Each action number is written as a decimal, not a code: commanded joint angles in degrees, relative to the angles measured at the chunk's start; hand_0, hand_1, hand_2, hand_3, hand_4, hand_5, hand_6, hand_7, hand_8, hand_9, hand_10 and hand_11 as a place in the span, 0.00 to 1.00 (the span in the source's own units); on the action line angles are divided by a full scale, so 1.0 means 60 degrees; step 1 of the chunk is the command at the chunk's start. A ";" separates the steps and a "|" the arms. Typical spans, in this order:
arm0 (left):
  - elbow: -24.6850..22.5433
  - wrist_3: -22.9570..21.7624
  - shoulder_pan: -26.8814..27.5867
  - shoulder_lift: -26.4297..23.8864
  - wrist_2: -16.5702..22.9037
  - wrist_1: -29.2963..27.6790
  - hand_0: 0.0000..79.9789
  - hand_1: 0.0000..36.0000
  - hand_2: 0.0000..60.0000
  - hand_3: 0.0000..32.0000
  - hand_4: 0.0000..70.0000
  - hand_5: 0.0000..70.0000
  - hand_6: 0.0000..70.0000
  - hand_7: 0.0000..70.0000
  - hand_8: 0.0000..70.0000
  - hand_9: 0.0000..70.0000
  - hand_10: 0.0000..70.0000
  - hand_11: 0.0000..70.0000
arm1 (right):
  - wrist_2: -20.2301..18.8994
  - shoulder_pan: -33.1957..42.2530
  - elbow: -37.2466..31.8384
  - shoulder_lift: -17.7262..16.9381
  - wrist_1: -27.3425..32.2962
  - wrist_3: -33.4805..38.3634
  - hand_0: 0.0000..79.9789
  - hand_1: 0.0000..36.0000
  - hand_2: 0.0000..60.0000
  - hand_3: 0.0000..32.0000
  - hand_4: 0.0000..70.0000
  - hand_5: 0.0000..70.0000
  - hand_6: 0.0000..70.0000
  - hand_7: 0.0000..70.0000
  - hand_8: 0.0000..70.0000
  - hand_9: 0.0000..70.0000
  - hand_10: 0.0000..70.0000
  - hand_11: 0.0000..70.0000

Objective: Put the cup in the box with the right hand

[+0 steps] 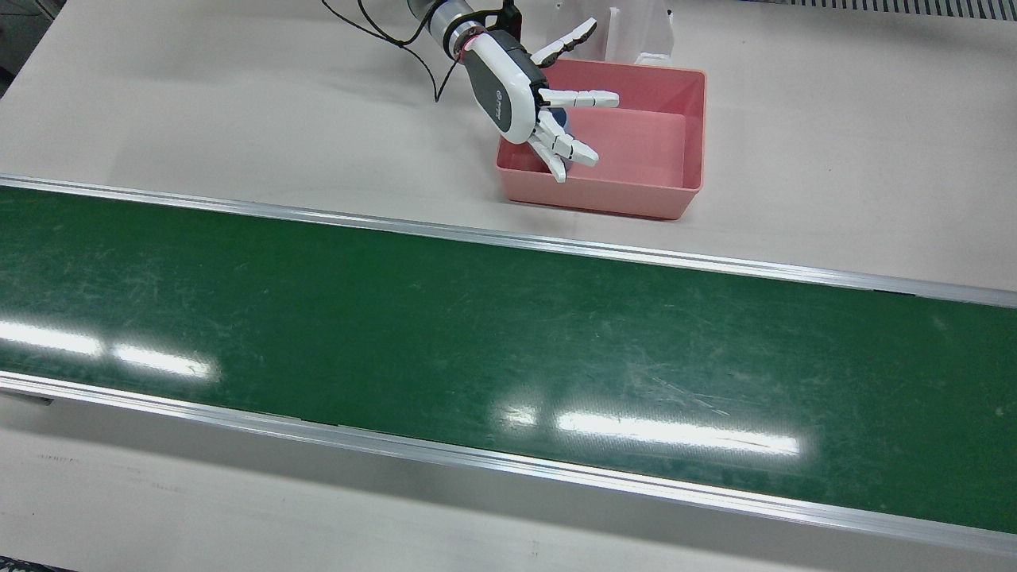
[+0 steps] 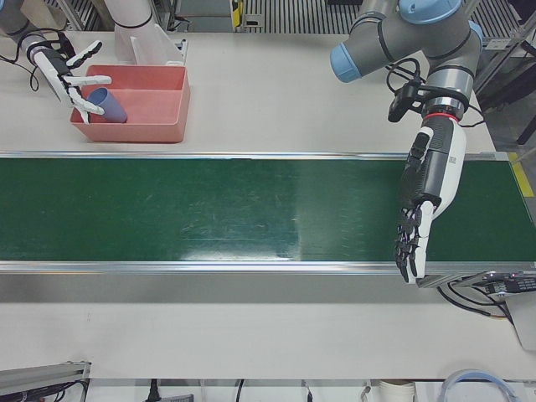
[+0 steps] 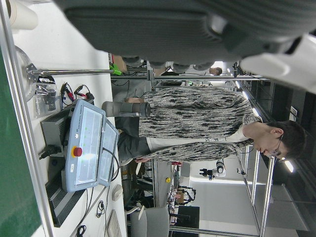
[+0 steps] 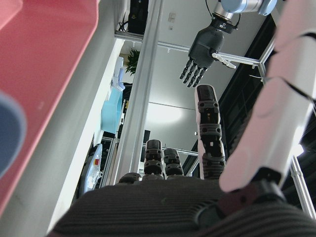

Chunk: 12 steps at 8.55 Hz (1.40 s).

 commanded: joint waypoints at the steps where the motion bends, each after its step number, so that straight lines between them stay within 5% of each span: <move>1: 0.0000 -0.0014 0.0000 0.0000 0.0000 -0.0001 0.00 0.00 0.00 0.00 0.00 0.00 0.00 0.00 0.00 0.00 0.00 0.00 | -0.0002 0.0722 0.1718 -0.0834 -0.0135 0.0001 0.56 0.14 0.07 0.00 0.44 0.03 0.06 0.23 0.14 0.25 0.00 0.00; 2: 0.0014 0.0000 0.0000 0.0000 0.0000 -0.0001 0.00 0.00 0.00 0.00 0.00 0.00 0.00 0.00 0.00 0.00 0.00 0.00 | -0.0104 0.1438 0.2715 -0.1406 -0.0934 0.0117 0.51 0.10 0.12 0.00 0.42 0.02 0.05 0.23 0.14 0.25 0.00 0.00; 3: 0.0014 0.0000 0.0000 0.0000 0.0000 -0.0015 0.00 0.00 0.00 0.00 0.00 0.00 0.00 0.00 0.00 0.00 0.00 0.00 | -0.0438 0.2576 0.3305 -0.1702 -0.2160 0.0872 0.57 0.22 0.13 0.00 0.47 0.04 0.06 0.25 0.15 0.27 0.00 0.00; 4: 0.0014 0.0000 0.0000 0.0000 0.0000 -0.0001 0.00 0.00 0.00 0.00 0.00 0.00 0.00 0.00 0.00 0.00 0.00 0.00 | -0.1210 0.3791 0.3354 -0.1676 -0.3956 0.2823 0.66 0.39 0.09 0.00 0.59 0.06 0.07 0.26 0.15 0.28 0.00 0.00; 5: 0.0000 0.0000 0.0000 0.0000 0.0000 -0.0001 0.00 0.00 0.00 0.00 0.00 0.00 0.00 0.00 0.00 0.00 0.00 0.00 | -0.2190 0.5167 0.3297 -0.1632 -0.6048 0.4843 0.64 0.46 0.28 0.00 0.51 0.07 0.07 0.26 0.15 0.27 0.00 0.00; 6: 0.0000 0.0000 0.0000 0.0000 0.0000 -0.0001 0.00 0.00 0.00 0.00 0.00 0.00 0.00 0.00 0.00 0.00 0.00 0.00 | -0.3722 0.7196 0.3035 -0.1661 -0.6982 0.5908 0.67 0.43 0.16 0.00 0.53 0.07 0.08 0.27 0.16 0.29 0.01 0.03; 7: 0.0000 0.0000 0.0000 0.0000 0.0000 -0.0001 0.00 0.00 0.00 0.00 0.00 0.00 0.00 0.00 0.00 0.00 0.00 0.00 | -0.5681 0.9044 0.2467 -0.1589 -0.6948 0.6049 0.67 0.43 0.15 0.00 0.55 0.07 0.08 0.30 0.17 0.30 0.01 0.03; 8: 0.0014 0.0000 0.0000 0.0000 0.0000 -0.0015 0.00 0.00 0.00 0.00 0.00 0.00 0.00 0.00 0.00 0.00 0.00 0.00 | -0.6541 1.0310 0.1838 -0.1472 -0.6614 0.6340 0.67 0.38 0.06 0.00 0.53 0.07 0.08 0.29 0.17 0.30 0.02 0.05; 9: 0.0000 0.0000 0.0000 0.0000 0.0000 -0.0001 0.00 0.00 0.00 0.00 0.00 0.00 0.00 0.00 0.00 0.00 0.00 0.00 | -0.6652 1.0830 0.0831 -0.1848 -0.5784 0.7358 0.65 0.42 0.16 0.00 0.46 0.08 0.08 0.28 0.17 0.30 0.04 0.07; 10: 0.0000 0.0000 0.0000 0.0000 0.0000 -0.0015 0.00 0.00 0.00 0.00 0.00 0.00 0.00 0.00 0.00 0.00 0.00 0.00 | -0.6551 1.0980 -0.0078 -0.2287 -0.5022 0.8485 0.63 0.35 0.11 0.00 0.43 0.08 0.09 0.28 0.17 0.31 0.07 0.11; 12: 0.0000 0.0000 0.0000 0.0000 0.0000 -0.0001 0.00 0.00 0.00 0.00 0.00 0.00 0.00 0.00 0.00 0.00 0.00 0.00 | -0.6652 1.2600 -0.0424 -0.2961 -0.4897 0.8614 0.65 0.38 0.06 0.00 0.35 0.09 0.08 0.26 0.18 0.30 0.07 0.13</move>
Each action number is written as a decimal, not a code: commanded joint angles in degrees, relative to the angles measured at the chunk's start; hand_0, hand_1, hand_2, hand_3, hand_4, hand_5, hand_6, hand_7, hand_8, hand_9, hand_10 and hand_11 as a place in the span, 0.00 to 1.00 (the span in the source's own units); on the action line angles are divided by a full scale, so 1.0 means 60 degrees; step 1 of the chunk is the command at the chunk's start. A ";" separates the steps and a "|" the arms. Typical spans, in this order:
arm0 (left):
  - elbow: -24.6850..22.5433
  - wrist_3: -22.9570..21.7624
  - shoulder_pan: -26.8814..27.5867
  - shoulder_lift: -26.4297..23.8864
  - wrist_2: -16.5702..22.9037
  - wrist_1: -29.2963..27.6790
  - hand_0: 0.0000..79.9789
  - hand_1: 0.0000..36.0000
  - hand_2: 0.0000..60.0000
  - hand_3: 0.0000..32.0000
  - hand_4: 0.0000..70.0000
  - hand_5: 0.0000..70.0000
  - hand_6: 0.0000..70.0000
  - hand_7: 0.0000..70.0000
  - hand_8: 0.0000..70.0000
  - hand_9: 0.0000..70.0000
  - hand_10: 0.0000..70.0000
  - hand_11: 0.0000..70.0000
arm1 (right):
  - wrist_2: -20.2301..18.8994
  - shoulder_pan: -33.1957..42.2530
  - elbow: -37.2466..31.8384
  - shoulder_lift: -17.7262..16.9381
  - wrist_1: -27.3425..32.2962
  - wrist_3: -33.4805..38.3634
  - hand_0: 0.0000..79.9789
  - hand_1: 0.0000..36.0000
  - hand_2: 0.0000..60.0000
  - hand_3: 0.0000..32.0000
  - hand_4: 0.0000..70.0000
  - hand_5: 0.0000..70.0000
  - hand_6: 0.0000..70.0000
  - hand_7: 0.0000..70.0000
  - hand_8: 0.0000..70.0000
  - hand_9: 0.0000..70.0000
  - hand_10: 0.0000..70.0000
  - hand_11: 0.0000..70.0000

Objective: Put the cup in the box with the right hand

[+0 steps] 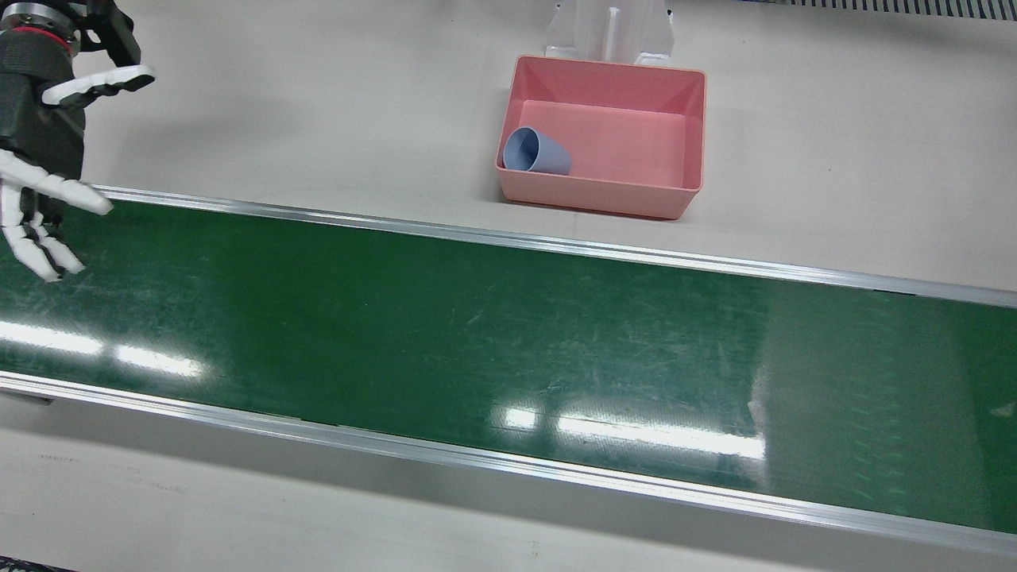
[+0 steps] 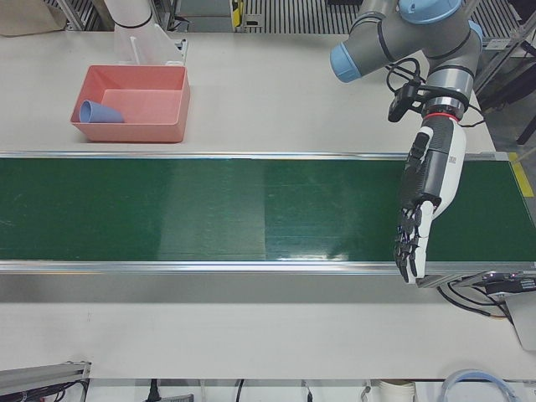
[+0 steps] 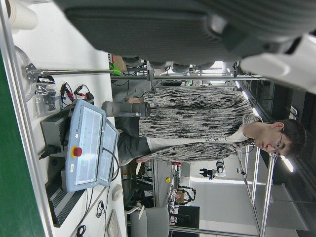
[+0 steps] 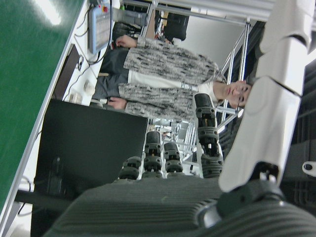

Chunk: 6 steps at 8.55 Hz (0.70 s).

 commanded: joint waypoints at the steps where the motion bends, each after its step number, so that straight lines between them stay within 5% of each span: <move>1: -0.0003 0.0000 0.0000 0.0014 0.0000 -0.0008 0.00 0.00 0.00 0.00 0.00 0.00 0.00 0.00 0.00 0.00 0.00 0.00 | -0.0402 0.2167 -0.0986 -0.1064 0.0496 0.0563 0.66 0.43 0.12 0.00 0.37 0.09 0.09 0.27 0.18 0.31 0.06 0.11; 2: -0.0003 0.0000 0.0000 0.0014 0.0000 -0.0008 0.00 0.00 0.00 0.00 0.00 0.00 0.00 0.00 0.00 0.00 0.00 0.00 | -0.0840 0.2535 -0.1641 -0.1096 0.1178 0.0606 0.68 0.39 0.00 0.00 0.42 0.09 0.09 0.27 0.18 0.31 0.06 0.10; 4: -0.0003 0.0000 0.0000 0.0000 0.0000 0.0007 0.00 0.00 0.00 0.00 0.00 0.00 0.00 0.00 0.00 0.00 0.00 0.00 | -0.0961 0.3107 -0.2671 -0.1344 0.2981 0.0680 0.65 0.46 0.18 0.00 0.31 0.09 0.09 0.26 0.18 0.31 0.08 0.14; 6: -0.0003 0.0000 0.0000 0.0014 0.0000 0.0007 0.00 0.00 0.00 0.00 0.00 0.00 0.00 0.00 0.00 0.00 0.00 0.00 | -0.0976 0.3286 -0.2804 -0.1419 0.3075 0.0679 0.67 0.46 0.13 0.00 0.39 0.10 0.10 0.30 0.19 0.32 0.10 0.17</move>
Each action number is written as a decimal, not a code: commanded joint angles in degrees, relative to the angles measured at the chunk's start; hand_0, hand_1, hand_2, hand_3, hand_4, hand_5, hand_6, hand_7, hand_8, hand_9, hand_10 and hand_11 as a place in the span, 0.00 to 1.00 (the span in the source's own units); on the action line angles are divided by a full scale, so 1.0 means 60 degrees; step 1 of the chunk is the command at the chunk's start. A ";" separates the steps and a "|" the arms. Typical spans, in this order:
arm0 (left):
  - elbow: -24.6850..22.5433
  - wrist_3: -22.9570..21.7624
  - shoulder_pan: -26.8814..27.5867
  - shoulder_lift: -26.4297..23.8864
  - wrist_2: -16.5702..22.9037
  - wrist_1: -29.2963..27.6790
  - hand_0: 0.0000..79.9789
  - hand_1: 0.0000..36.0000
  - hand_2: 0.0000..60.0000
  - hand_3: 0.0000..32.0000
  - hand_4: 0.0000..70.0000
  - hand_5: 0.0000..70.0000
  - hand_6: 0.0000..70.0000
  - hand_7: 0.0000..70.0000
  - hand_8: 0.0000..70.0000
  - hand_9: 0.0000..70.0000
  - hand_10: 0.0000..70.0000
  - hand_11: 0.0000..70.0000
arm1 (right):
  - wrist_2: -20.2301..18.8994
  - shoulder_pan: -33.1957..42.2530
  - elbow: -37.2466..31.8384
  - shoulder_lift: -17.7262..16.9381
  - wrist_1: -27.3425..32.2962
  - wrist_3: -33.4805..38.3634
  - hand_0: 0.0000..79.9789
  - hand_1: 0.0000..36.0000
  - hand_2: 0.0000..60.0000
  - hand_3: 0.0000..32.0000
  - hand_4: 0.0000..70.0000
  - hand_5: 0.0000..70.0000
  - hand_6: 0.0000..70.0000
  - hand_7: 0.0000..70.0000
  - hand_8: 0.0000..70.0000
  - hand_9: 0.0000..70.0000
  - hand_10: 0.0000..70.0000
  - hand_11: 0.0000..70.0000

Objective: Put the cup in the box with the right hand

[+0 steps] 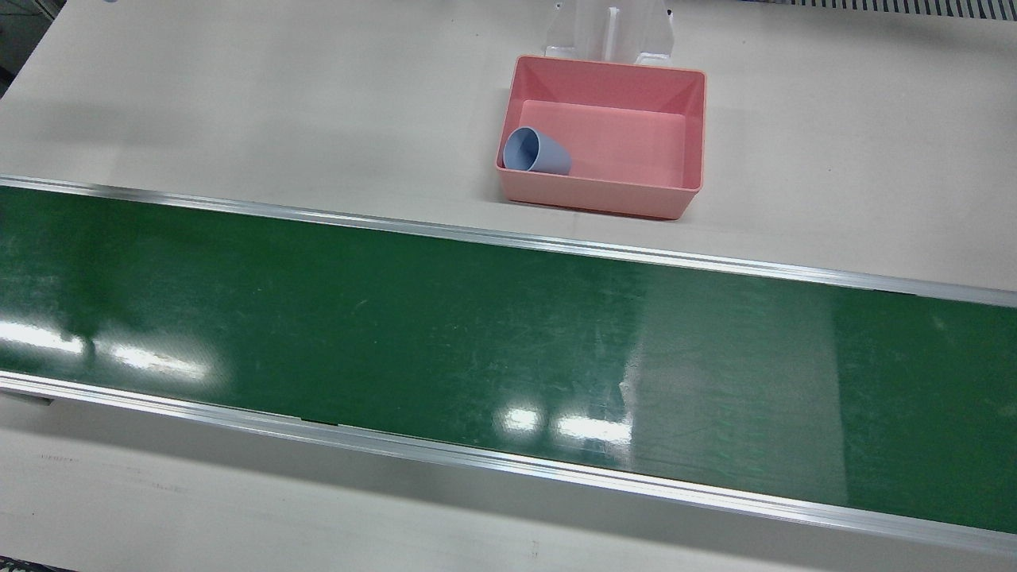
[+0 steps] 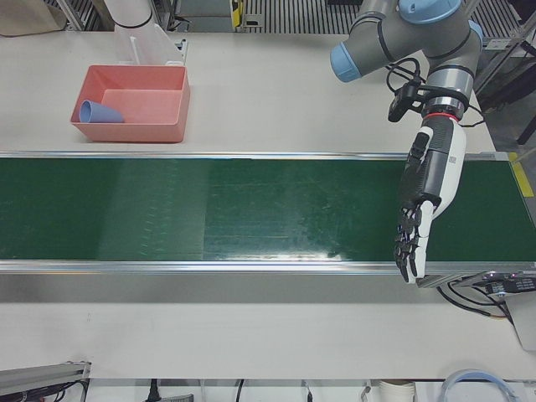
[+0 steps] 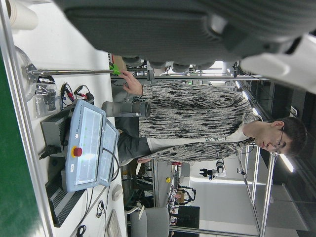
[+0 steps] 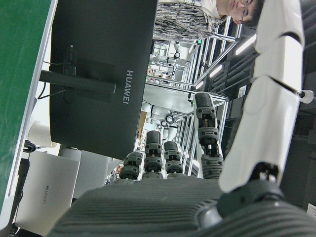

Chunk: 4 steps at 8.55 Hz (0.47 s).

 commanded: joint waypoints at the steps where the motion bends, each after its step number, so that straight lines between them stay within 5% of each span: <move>1: 0.0005 0.0000 0.0000 0.0004 0.0000 0.0002 0.00 0.00 0.00 0.00 0.00 0.00 0.00 0.00 0.00 0.00 0.00 0.00 | -0.0066 0.0283 -0.0353 -0.0134 0.0495 0.0007 0.66 0.47 0.21 0.00 0.43 0.09 0.10 0.32 0.19 0.33 0.11 0.18; 2: -0.0009 0.0000 0.0000 0.0004 0.0000 0.0002 0.00 0.00 0.00 0.00 0.00 0.00 0.00 0.00 0.00 0.00 0.00 0.00 | -0.0066 0.0297 -0.0339 -0.0105 0.0510 0.0007 0.64 0.47 0.26 0.00 0.39 0.09 0.10 0.32 0.19 0.33 0.11 0.18; 3: -0.0009 0.0000 0.0000 0.0004 0.0000 0.0002 0.00 0.00 0.00 0.00 0.00 0.00 0.00 0.00 0.00 0.00 0.00 0.00 | -0.0066 0.0472 -0.0281 -0.0061 0.0496 -0.0022 0.66 0.40 0.07 0.00 0.42 0.09 0.10 0.31 0.19 0.33 0.12 0.19; 4: -0.0009 0.0000 -0.0014 0.0004 0.0000 0.0002 0.00 0.00 0.00 0.00 0.00 0.00 0.00 0.00 0.00 0.00 0.00 0.00 | -0.0196 0.0647 -0.0237 -0.0104 0.0496 -0.0037 0.66 0.44 0.14 0.00 0.41 0.09 0.10 0.31 0.19 0.33 0.11 0.19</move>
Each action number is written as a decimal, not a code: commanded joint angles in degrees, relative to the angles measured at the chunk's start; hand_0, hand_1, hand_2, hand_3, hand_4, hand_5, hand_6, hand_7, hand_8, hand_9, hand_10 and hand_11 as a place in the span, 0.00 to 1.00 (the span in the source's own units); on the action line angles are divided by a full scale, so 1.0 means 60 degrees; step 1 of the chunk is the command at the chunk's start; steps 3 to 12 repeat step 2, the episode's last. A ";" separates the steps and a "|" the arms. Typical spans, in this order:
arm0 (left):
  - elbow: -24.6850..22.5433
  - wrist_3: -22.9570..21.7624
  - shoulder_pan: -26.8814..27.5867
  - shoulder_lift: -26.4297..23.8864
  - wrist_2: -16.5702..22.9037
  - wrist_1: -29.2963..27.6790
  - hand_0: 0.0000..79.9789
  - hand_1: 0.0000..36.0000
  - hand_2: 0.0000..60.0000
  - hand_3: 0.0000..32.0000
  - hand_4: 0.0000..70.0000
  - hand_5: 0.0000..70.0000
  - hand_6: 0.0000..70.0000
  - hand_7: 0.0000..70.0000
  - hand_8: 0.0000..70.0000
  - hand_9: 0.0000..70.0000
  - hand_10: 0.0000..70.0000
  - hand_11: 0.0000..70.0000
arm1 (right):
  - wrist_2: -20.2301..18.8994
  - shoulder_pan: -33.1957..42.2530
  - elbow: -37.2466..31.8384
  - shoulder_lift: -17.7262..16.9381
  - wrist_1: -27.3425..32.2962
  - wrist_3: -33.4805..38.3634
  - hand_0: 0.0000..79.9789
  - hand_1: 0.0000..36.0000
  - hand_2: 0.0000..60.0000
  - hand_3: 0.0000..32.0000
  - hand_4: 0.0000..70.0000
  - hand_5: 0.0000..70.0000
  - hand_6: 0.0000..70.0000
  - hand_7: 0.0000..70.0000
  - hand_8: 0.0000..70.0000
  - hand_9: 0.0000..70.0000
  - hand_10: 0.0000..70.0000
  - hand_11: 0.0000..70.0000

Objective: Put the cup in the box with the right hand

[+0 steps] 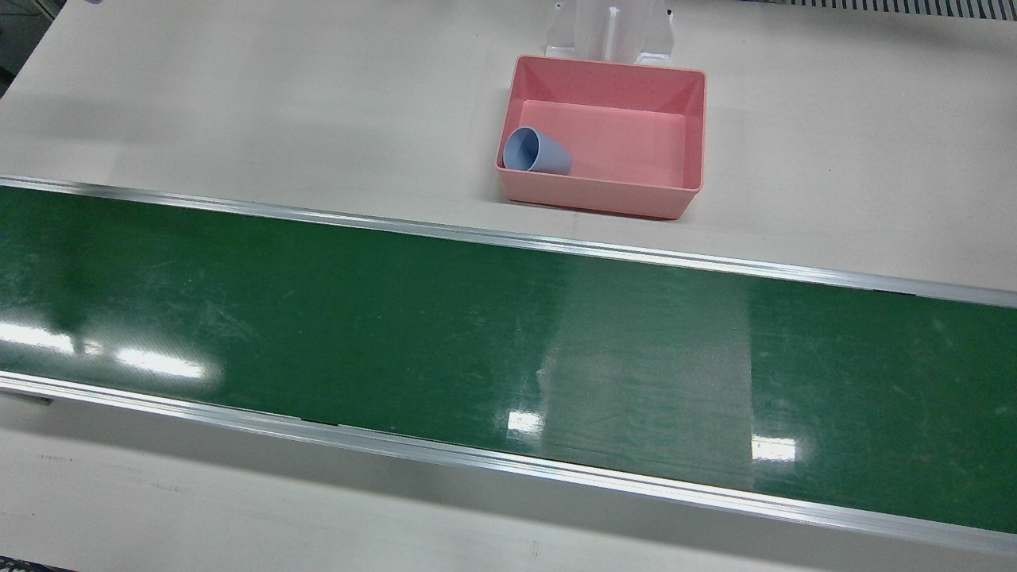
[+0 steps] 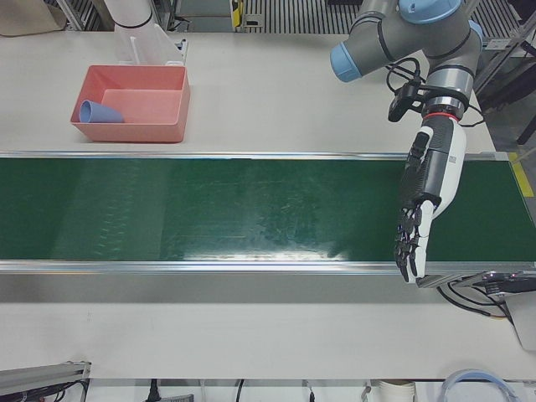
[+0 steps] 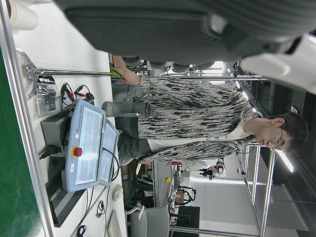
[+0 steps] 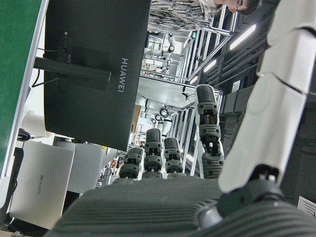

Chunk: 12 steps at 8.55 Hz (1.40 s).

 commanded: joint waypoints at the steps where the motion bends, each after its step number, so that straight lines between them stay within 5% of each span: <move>1: -0.0020 0.0000 0.0000 0.0000 0.0000 0.0000 0.00 0.00 0.00 0.00 0.00 0.00 0.00 0.00 0.00 0.00 0.00 0.00 | -0.0149 0.0330 0.0088 -0.0055 0.0014 -0.0020 0.67 0.49 0.20 0.00 0.42 0.10 0.10 0.32 0.19 0.33 0.11 0.18; 12: -0.0005 0.0000 0.0000 0.0000 0.0000 0.0000 0.00 0.00 0.00 0.00 0.00 0.00 0.00 0.00 0.00 0.00 0.00 0.00 | -0.0149 0.0331 0.0073 -0.0040 0.0014 -0.0020 0.67 0.50 0.21 0.00 0.44 0.09 0.10 0.33 0.19 0.34 0.10 0.17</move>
